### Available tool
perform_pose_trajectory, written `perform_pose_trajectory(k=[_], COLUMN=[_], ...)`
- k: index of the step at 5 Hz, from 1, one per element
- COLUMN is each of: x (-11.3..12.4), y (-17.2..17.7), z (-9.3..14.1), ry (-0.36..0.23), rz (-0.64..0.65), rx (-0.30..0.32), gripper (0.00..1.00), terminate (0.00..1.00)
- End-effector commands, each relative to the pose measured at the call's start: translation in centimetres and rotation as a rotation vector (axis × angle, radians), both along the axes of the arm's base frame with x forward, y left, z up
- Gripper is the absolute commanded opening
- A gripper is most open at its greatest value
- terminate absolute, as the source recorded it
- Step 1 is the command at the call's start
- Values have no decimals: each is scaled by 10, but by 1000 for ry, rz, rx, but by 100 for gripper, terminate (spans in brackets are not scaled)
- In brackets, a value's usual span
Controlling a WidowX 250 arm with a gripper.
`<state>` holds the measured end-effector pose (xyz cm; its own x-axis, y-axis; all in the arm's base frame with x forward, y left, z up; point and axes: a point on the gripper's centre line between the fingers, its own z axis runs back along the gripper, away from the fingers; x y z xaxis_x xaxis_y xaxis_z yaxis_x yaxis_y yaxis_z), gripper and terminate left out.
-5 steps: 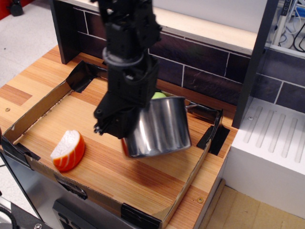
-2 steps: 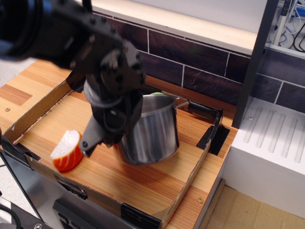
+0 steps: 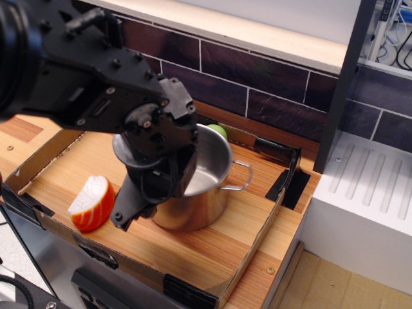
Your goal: Upright metal pot
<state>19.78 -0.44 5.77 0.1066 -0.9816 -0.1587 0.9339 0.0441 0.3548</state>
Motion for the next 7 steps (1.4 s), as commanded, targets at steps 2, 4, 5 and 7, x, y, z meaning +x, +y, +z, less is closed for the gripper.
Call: perform_pose_trajectory(k=[2,4,5,7], x=[8,21,20,20], y=[5,15,22,22], z=[32,86,127,127], ry=[307,484,431,431], rz=[202,363,402,402], rx=[-139,-330,-375,-375], gripper=[100,100,100,100], terminate=[0,0,0,0])
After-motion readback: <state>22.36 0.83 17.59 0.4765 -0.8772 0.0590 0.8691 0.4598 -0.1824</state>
